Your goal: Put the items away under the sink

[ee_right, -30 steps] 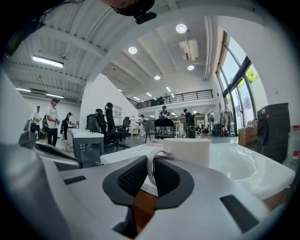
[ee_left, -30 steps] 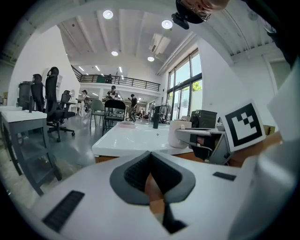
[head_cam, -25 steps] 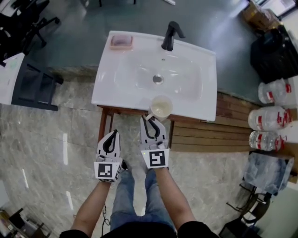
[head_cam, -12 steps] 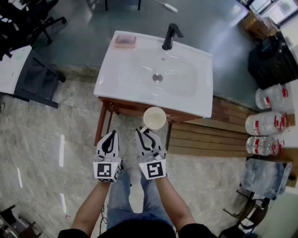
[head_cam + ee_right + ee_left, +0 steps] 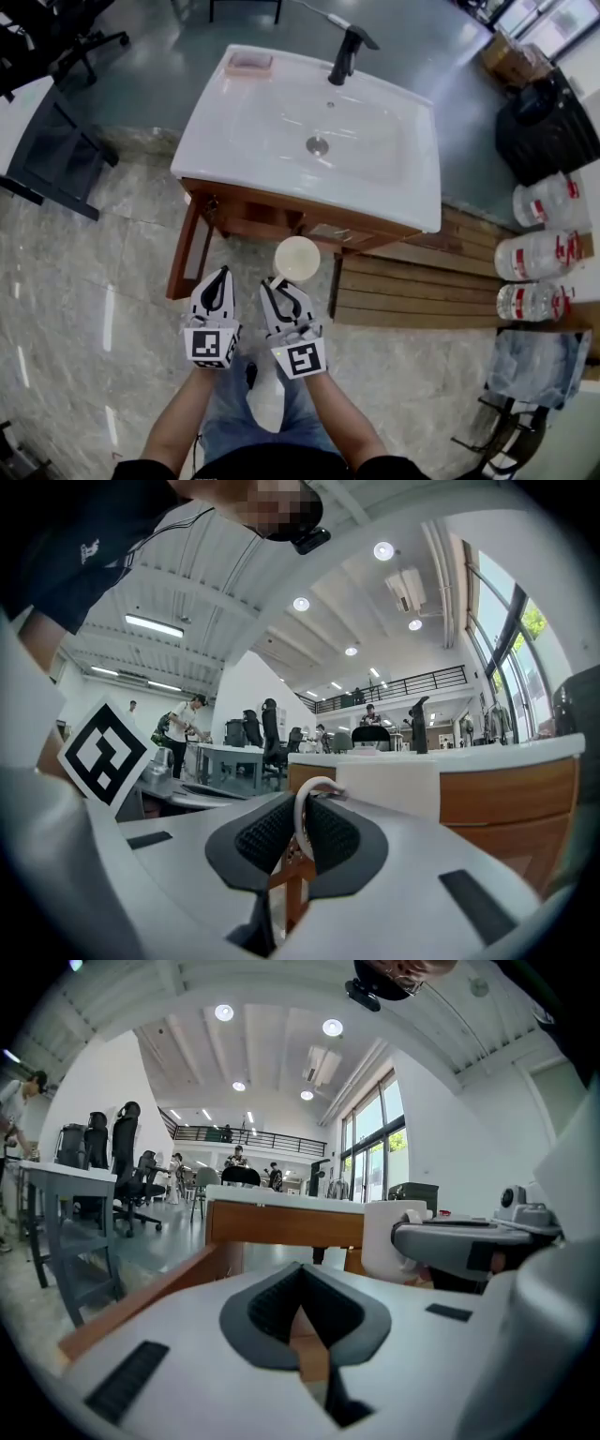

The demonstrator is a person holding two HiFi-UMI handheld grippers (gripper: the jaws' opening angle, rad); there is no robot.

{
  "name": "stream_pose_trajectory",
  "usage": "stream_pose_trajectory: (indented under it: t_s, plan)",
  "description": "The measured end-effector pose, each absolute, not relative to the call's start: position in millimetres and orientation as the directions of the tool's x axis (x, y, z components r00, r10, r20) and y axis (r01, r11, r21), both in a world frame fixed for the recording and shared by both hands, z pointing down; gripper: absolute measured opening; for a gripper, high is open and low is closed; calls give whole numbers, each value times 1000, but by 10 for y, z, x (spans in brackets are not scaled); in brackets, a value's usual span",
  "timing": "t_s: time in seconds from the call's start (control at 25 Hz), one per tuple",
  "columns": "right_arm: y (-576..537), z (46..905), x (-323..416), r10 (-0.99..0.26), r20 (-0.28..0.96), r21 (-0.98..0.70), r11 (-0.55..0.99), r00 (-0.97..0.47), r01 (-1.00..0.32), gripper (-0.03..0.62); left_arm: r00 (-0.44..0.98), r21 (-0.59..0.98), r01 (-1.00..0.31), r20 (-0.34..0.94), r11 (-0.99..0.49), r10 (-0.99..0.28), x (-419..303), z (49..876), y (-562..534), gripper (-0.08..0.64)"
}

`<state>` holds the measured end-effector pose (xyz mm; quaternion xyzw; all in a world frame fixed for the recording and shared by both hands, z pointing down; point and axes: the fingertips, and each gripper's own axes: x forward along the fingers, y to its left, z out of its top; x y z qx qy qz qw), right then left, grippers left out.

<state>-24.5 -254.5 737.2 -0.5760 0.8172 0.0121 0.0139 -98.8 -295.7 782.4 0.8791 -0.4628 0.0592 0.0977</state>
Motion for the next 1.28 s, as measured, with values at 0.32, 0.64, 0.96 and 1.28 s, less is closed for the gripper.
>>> stream_pose_trajectory:
  t_s: [0.32, 0.64, 0.96, 1.28]
  plan:
    - [-2742, 8461, -259, -939, -45, 11, 341, -341, -940, 44, 545, 100, -838, 170, -536, -821, -1003, 8819, -3191, 5]
    - [-3320, 9203, -202, -927, -69, 59, 364, -368, -929, 46, 563, 76, -826, 155, -558, -812, -899, 9445, -3407, 5]
    - [-4045, 9683, -26, -939, -48, 58, 339, -342, -939, 46, 571, 62, -821, 121, -568, -812, -836, 9601, -3526, 5]
    - [-4492, 9975, 140, -953, -32, 73, 299, -301, -952, 43, 581, 71, -814, 118, -577, -805, -780, 9671, -3567, 5]
